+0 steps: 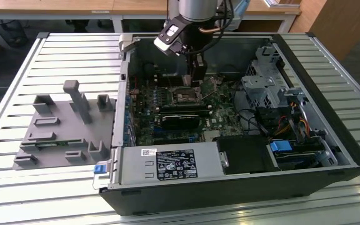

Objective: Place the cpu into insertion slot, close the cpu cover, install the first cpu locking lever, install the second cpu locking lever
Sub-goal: 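Place the cpu into insertion slot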

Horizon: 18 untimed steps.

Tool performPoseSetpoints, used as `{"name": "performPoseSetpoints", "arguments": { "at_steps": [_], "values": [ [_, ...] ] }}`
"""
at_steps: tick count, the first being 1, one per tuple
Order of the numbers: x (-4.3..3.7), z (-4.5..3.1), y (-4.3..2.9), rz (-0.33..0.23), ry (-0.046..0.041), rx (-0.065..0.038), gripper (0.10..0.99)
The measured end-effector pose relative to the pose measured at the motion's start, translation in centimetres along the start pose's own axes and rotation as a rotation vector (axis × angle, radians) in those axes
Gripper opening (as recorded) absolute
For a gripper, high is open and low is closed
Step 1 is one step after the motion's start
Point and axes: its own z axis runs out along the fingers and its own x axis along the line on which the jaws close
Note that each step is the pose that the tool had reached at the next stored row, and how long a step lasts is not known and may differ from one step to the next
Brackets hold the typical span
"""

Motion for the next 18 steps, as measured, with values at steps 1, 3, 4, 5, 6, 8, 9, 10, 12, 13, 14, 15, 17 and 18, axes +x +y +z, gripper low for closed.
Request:
{"name": "performPoseSetpoints", "arguments": {
  "at_steps": [1,3,4,5,6,8,9,10,12,13,14,15,17,18],
  "values": [
    [0.07,0.03,-0.03,0.0,0.0,0.0,0.525],
    [0.21,0.12,-0.14,0.0,0.0,0.0,0.525],
    [0.28,0.19,-0.22,0.0,-0.0001,0.0,0.525],
    [0.36,0.28,-0.31,0.0,0.0,0.0,0.525],
    [0.45,0.4,-0.4,0.0,0.0002,0.0,0.525],
    [0.62,0.61,-0.57,0.0,-0.0001,0.0,0.525],
    [0.71,0.72,-0.63,0.0,-0.0001,0.0,0.525],
    [0.79,0.82,-0.65,0.0,0.0,0.0,0.525],
    [0.92,0.98,-0.65,0.003,-0.0002,0.0,0.525],
    [0.99,1.07,-0.66,0.006,-0.0002,0.0,0.525],
    [1.03,1.13,-0.67,0.008,-0.0002,0.0,0.525],
    [1.06,1.2,-0.68,0.009,-0.0004,0.0,0.525],
    [1.14,1.41,-0.7,0.011,-0.0004,0.0,0.525],
    [1.19,1.51,-0.72,0.012,-0.0006,0.0,0.525]
  ]
}}
